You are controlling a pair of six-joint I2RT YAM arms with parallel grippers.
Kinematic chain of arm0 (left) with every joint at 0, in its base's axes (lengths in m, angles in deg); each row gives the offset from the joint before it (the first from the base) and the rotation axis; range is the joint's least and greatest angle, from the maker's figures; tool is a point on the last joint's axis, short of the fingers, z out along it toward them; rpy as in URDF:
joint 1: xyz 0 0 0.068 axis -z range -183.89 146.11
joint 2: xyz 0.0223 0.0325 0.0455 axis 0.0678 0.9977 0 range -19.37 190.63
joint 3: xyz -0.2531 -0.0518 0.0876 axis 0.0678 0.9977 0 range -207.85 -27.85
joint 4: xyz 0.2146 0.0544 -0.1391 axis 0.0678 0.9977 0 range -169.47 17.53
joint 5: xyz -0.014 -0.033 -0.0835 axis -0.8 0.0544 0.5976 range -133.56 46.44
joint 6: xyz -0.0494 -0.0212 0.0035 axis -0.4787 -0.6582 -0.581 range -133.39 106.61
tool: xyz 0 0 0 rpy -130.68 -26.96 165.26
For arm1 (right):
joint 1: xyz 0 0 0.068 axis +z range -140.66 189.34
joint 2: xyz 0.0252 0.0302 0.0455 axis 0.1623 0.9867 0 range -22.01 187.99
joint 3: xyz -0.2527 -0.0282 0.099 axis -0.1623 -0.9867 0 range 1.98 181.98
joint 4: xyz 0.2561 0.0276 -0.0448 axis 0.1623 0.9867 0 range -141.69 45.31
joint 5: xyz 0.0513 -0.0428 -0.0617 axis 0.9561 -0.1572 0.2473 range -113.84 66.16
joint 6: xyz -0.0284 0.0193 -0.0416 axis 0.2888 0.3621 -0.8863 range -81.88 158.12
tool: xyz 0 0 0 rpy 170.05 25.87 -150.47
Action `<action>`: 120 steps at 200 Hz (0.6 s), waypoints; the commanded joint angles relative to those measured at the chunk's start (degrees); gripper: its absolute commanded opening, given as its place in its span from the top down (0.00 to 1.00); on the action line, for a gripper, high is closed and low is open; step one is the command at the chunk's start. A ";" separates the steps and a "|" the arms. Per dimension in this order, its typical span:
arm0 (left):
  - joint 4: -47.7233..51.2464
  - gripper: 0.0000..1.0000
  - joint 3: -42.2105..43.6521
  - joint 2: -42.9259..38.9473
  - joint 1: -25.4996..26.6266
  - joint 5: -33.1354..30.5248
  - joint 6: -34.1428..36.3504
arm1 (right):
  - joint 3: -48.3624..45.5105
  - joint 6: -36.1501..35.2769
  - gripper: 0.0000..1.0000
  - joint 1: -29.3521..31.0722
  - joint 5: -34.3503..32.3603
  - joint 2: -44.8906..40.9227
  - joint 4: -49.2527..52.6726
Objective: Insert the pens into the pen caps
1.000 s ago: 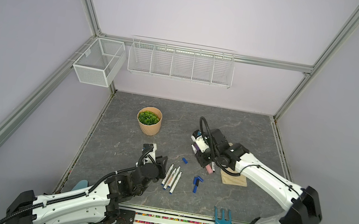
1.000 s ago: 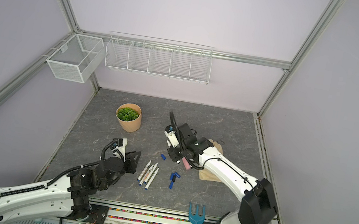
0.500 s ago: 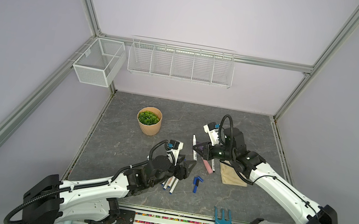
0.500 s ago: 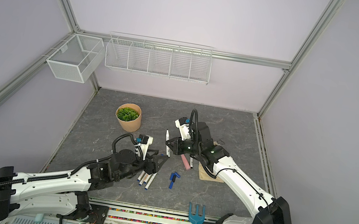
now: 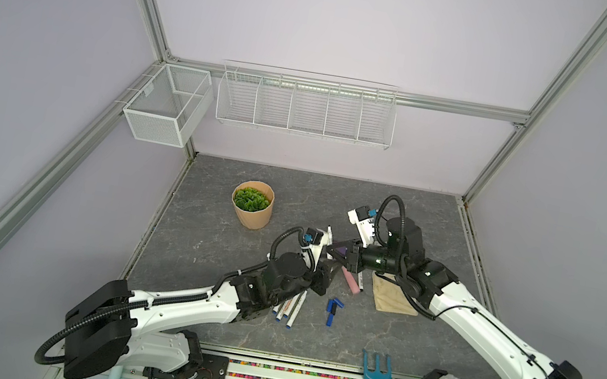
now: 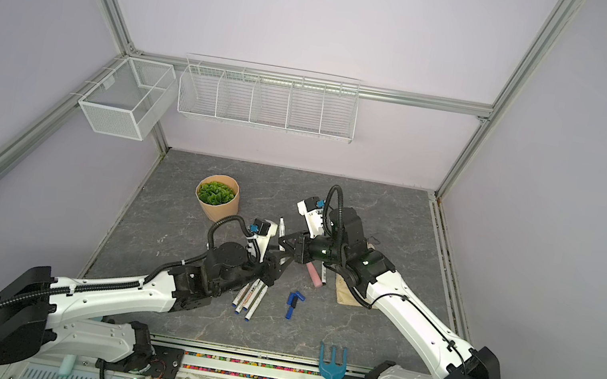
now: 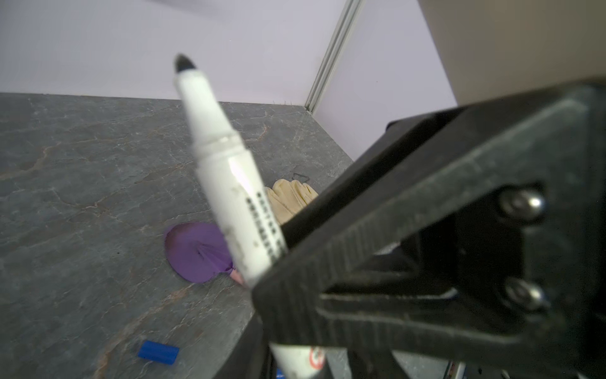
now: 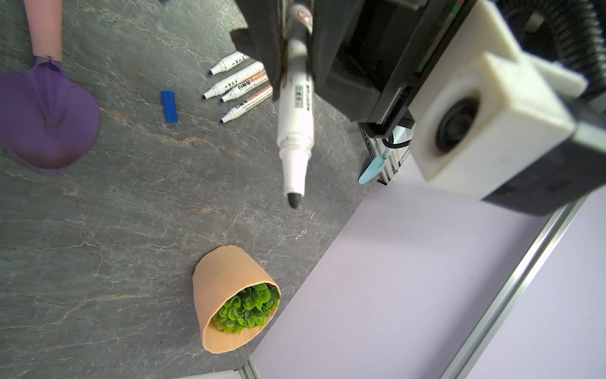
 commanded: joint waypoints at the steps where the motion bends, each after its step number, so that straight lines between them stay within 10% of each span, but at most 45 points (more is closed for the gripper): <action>1: -0.89 0.90 -1.89 -0.43 -0.21 -1.55 2.54 | -1.80 1.26 0.93 -0.81 1.77 -1.83 -1.26; 44: 2.52 1.00 -0.21 -3.19 -0.21 -1.92 1.96 | -3.35 2.07 0.92 -3.30 1.51 -3.50 0.01; 78: 9.99 1.00 2.66 -5.96 -0.21 -5.65 -2.28 | -2.88 -3.27 0.58 -3.10 -5.40 -4.47 12.15; 120: 13.69 1.00 11.40 -12.69 -0.21 -16.29 -13.51 | -4.48 -11.90 0.52 2.84 -17.25 -2.10 30.04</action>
